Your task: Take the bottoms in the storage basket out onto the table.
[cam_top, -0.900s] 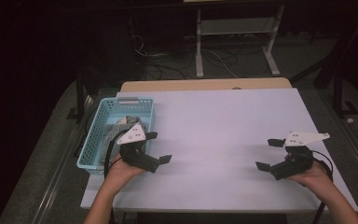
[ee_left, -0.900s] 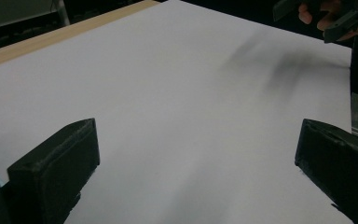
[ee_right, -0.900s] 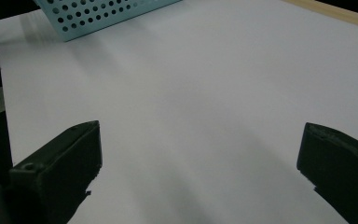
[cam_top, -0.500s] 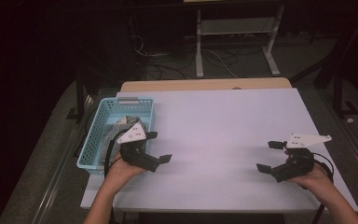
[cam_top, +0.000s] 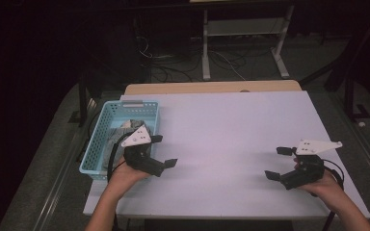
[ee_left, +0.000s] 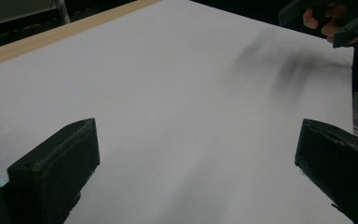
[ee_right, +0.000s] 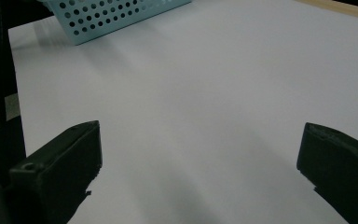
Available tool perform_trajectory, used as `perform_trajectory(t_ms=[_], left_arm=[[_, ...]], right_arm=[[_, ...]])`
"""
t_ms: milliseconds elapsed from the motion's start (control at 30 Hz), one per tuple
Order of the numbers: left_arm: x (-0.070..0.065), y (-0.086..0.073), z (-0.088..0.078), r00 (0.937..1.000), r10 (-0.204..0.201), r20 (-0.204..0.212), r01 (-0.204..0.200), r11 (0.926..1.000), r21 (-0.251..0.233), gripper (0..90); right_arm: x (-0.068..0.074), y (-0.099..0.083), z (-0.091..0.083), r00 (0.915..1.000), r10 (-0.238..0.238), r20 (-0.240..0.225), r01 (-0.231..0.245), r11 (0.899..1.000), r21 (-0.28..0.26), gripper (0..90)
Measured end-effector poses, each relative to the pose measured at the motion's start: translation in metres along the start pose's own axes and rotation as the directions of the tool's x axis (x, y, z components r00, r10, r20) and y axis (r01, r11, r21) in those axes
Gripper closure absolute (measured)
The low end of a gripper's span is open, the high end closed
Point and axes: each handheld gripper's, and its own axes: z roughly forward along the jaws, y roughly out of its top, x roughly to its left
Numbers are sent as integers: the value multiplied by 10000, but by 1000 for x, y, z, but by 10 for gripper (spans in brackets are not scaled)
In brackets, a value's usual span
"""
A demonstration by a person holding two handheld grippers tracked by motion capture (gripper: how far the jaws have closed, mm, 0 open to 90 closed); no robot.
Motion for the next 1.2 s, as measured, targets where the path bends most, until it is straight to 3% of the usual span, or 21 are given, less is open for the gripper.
perform_trajectory(t_ms=[533, 1200], left_arm=[[4, 7, -6, 9999, -60, -161, 60, 10000, 8, 0], [7, 14, -12, 9992, -155, -371, 150, 9998, -125, 0]], right_arm=[[-2, -3, 3, 9995, 148, 293, -146, 9999, -93, 0], [-2, -4, 3, 9993, 125, 344, -116, 9996, -266, 1]])
